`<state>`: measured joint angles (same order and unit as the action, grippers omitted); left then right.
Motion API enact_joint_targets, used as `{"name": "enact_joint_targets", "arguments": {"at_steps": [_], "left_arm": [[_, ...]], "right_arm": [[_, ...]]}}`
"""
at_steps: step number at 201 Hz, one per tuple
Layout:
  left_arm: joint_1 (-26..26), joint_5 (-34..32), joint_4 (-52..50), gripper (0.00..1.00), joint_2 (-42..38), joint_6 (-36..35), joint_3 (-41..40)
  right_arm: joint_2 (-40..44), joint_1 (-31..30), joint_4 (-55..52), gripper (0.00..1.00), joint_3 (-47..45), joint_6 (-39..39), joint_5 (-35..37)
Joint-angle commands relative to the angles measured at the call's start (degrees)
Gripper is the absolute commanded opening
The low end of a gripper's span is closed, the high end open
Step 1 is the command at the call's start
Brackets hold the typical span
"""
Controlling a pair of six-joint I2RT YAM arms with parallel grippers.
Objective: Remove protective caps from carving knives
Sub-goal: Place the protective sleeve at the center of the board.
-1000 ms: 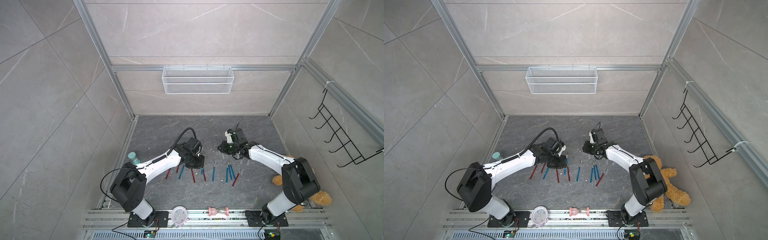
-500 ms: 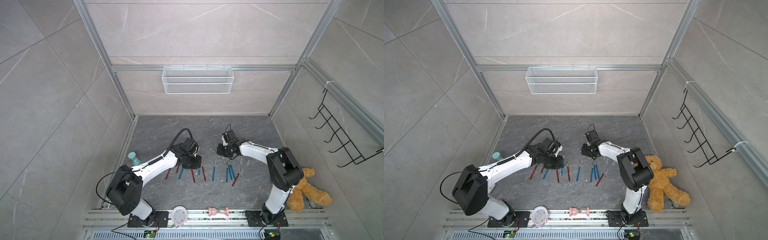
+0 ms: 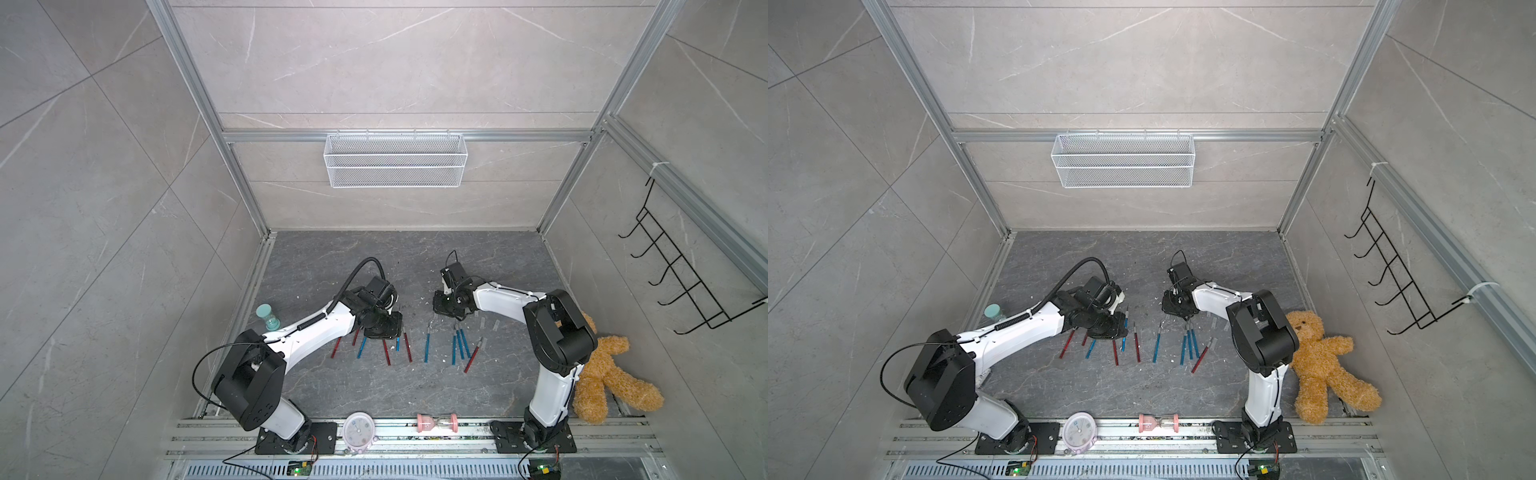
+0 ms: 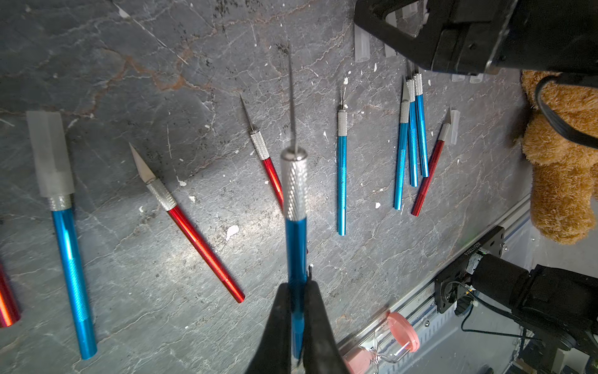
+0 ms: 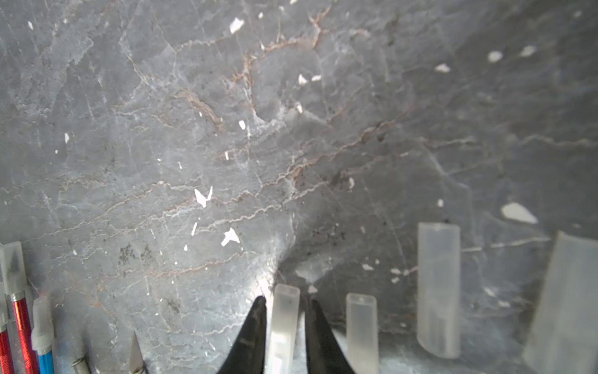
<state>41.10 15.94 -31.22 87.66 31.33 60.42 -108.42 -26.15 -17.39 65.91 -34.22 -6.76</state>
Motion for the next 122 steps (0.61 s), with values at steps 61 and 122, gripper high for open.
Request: {"name": "enact_joint_targets", "arguments": {"at_steps": [61,122], "left_arm": [[-0.2,-5.3,-4.1,0.05,0.5,1.4,1.4],[2.4,-7.7,-5.1,0.12,6.7,3.9,4.9]], "right_arm": [[7.5,-0.4,-3.0,0.26,1.1,1.7,1.5],[18.4,-0.4,-4.0,0.27,-4.8,1.4,1.2]]}}
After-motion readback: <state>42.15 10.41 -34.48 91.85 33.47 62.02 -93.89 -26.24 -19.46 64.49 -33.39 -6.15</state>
